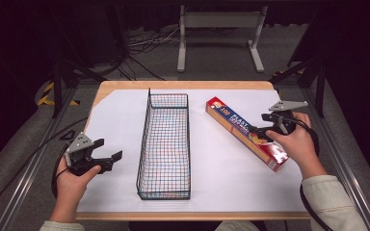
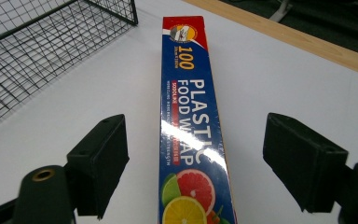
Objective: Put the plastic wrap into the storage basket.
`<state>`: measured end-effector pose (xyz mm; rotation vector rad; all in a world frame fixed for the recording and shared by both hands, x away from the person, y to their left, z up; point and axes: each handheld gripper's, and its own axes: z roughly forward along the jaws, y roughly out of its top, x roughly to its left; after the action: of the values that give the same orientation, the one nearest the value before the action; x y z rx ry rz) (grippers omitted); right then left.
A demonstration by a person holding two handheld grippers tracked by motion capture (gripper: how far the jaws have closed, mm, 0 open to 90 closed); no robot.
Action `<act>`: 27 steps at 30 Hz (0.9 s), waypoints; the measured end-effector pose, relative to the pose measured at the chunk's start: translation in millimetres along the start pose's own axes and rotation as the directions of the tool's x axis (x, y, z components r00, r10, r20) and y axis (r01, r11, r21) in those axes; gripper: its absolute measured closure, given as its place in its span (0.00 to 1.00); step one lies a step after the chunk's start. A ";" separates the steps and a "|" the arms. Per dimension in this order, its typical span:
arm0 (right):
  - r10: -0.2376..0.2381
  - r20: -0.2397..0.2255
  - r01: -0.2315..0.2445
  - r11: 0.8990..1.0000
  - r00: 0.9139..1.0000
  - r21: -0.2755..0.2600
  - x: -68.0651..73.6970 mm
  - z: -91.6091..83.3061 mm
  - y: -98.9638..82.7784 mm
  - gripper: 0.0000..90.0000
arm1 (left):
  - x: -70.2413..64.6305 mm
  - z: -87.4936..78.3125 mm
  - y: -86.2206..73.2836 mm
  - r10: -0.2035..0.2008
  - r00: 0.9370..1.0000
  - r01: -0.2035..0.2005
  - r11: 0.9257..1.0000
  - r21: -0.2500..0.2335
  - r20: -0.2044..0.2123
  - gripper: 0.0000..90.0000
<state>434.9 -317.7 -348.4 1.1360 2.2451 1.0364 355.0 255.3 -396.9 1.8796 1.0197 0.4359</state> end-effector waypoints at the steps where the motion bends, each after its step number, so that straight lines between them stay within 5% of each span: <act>1: -0.003 0.001 0.003 1.000 1.000 0.010 0.2 3.1 3.0 0.25 | 0.3 -0.1 0.0 0.000 1.000 0.000 1.000 0.000 -0.001 0.16; 10: -0.006 -0.020 0.007 0.998 1.000 0.064 -3.2 19.4 12.1 0.25 | 2.0 -0.5 -1.2 -0.005 1.000 0.005 1.000 -0.007 -0.008 0.15; 15: 0.011 -0.036 -0.006 0.989 0.999 0.149 -10.4 33.3 9.7 0.28 | 1.3 4.8 -4.0 0.000 1.000 0.000 1.000 0.013 -0.009 0.15; 16: 0.014 -0.039 -0.006 0.979 0.999 0.206 -12.5 41.8 9.5 0.29 | 1.0 5.0 -4.0 0.002 1.000 -0.002 1.000 0.015 -0.006 0.15; 18: 0.015 -0.041 -0.006 0.975 0.999 0.222 -12.4 43.7 9.5 0.29 | 0.6 4.9 -4.0 0.004 1.000 -0.004 1.000 0.017 -0.008 0.15; 22: 0.013 -0.044 0.002 0.948 0.999 0.317 -8.9 52.5 9.0 0.26 | 0.5 5.7 -5.1 0.005 1.000 -0.005 1.000 0.020 -0.007 0.15; 27: -0.017 -0.044 0.032 0.927 0.999 0.373 -10.5 63.4 6.2 0.23 | 0.8 5.7 -5.6 0.004 1.000 -0.004 1.000 0.021 -0.006 0.15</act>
<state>484.7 -296.5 -383.5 1.2391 2.5548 0.6369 356.6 254.0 -404.7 1.9001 1.0278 0.4348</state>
